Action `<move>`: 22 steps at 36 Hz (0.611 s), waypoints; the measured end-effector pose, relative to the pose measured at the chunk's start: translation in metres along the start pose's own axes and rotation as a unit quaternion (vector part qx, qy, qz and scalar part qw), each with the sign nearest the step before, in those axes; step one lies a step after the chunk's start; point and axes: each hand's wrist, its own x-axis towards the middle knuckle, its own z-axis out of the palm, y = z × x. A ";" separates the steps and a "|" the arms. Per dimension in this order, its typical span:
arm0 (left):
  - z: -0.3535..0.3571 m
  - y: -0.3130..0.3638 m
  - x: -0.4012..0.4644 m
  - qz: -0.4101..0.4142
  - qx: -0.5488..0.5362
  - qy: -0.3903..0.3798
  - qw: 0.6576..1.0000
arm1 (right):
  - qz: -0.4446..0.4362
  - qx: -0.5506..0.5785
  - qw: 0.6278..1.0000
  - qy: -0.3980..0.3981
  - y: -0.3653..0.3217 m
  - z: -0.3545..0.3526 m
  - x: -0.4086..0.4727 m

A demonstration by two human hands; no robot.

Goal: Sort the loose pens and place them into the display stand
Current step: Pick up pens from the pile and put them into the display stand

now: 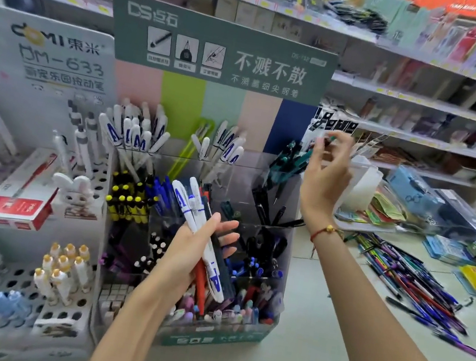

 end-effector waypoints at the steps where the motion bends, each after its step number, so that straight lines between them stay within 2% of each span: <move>1: 0.000 0.001 0.000 -0.005 -0.014 -0.008 1.000 | -0.008 -0.038 0.999 -0.027 0.002 0.001 -0.001; 5: 0.000 0.002 0.001 -0.010 -0.059 -0.015 0.998 | -0.020 -0.165 0.980 -0.112 0.004 0.000 -0.004; 7: 0.001 0.003 0.001 -0.006 -0.089 -0.007 0.996 | -0.029 -0.191 0.970 -0.150 0.006 -0.003 -0.007; 10: 0.004 0.002 0.000 -0.005 -0.139 -0.007 0.990 | -0.032 -0.207 0.964 -0.164 0.009 -0.009 -0.012; 14: 0.007 0.000 0.000 0.007 -0.190 -0.001 0.982 | -0.041 -0.134 0.978 -0.154 -0.006 -0.028 -0.034; 16: 0.007 -0.001 0.000 0.012 -0.187 0.000 0.982 | 0.014 -0.062 0.974 -0.220 -0.017 -0.039 -0.053; 19: 0.007 -0.004 -0.003 0.010 -0.124 -0.026 0.992 | 0.130 0.040 0.917 -0.376 -0.029 -0.049 -0.074; 22: 0.005 -0.006 -0.010 -0.023 -0.047 -0.082 0.995 | 0.202 0.125 0.848 -0.474 -0.039 -0.051 -0.081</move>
